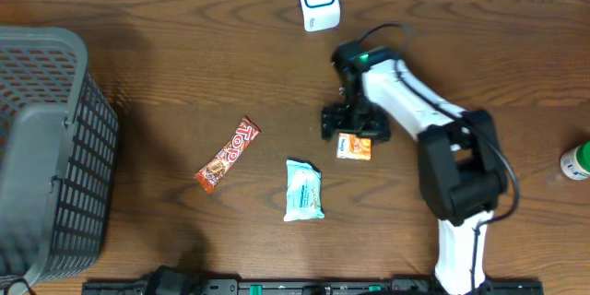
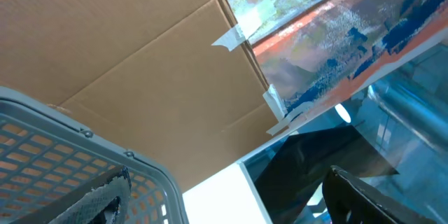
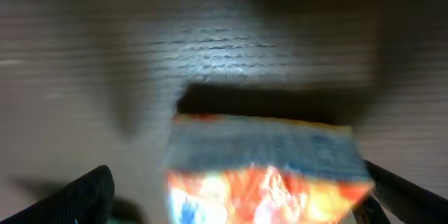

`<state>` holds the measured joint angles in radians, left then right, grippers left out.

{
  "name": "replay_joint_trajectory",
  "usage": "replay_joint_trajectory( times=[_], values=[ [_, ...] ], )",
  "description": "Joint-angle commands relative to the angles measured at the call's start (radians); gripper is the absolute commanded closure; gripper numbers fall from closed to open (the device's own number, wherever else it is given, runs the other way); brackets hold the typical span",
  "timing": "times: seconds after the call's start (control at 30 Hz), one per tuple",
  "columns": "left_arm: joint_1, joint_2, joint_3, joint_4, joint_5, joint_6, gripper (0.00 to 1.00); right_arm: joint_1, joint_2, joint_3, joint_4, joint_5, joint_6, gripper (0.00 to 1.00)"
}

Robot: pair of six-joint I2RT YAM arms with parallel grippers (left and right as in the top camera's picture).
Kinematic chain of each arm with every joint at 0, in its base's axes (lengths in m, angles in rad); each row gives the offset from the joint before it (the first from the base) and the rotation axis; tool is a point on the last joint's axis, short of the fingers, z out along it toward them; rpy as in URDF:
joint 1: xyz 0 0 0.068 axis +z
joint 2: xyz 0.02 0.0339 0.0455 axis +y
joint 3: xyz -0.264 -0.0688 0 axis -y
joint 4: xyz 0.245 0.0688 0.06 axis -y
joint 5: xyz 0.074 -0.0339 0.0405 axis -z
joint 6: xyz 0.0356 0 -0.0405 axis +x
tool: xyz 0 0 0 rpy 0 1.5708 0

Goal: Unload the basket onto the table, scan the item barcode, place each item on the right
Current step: 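Reach the right gripper to the orange Kleenex pack and grasp it, then lift the Kleenex pack and carry it to the white scanner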

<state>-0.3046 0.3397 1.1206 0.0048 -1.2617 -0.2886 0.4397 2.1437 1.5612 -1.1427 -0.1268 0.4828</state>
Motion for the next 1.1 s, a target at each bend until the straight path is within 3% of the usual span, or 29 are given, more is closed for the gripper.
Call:
replay_joint_trajectory(
  times=[0.0, 0.17, 0.4, 0.67, 0.9, 1.07],
  values=[
    [-0.002, -0.030, -0.004, 0.004, -0.002, -0.002, 0.12, 0.013, 0.048, -0.005, -0.001, 0.050, 0.081, 0.01],
    [-0.002, -0.051, -0.004, 0.004, -0.002, -0.002, 0.12, 0.017, 0.076, -0.006, -0.013, 0.050, 0.101, 0.01],
    [-0.002, -0.056, -0.004, 0.000, -0.002, -0.002, 0.12, 0.015, 0.076, -0.006, -0.008, 0.051, 0.100, 0.26],
    [-0.002, -0.056, -0.004, 0.000, -0.002, -0.002, 0.12, -0.030, 0.076, 0.092, -0.135, 0.029, 0.076, 0.37],
    [-0.002, -0.056, -0.010, -0.003, -0.002, -0.002, 0.12, -0.085, 0.076, 0.278, -0.381, -0.199, -0.074, 0.37],
    [-0.002, -0.056, -0.023, -0.003, -0.002, -0.024, 0.12, -0.117, 0.076, 0.303, -0.487, -0.335, -0.161, 0.34]
  ],
)
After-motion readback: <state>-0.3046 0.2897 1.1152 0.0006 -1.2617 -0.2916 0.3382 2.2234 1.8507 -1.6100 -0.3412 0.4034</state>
